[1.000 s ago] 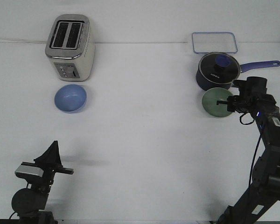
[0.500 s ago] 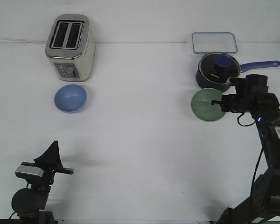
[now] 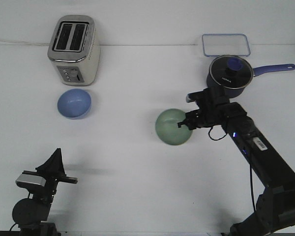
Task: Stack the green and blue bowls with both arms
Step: 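Drag the green bowl with the right gripper toward the table center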
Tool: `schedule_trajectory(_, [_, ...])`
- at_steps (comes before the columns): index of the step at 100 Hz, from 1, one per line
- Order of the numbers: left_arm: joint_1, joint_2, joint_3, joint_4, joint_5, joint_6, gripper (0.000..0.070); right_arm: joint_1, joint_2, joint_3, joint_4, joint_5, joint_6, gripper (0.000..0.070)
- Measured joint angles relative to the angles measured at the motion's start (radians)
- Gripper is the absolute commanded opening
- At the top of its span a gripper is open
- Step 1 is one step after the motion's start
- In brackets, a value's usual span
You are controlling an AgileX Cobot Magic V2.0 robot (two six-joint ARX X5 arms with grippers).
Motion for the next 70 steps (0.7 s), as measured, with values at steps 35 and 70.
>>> schedule_trajectory(35, [0.000, 0.000, 0.000, 0.000, 0.000, 0.000, 0.0010, 0.211, 0.026, -0.053, 0.103, 0.050, 0.105, 0.0000])
schedule_trajectory(70, [0.000, 0.000, 0.000, 0.000, 0.000, 0.000, 0.0010, 0.254, 0.082, -0.060, 0.113, 0.053, 0.127, 0.0000])
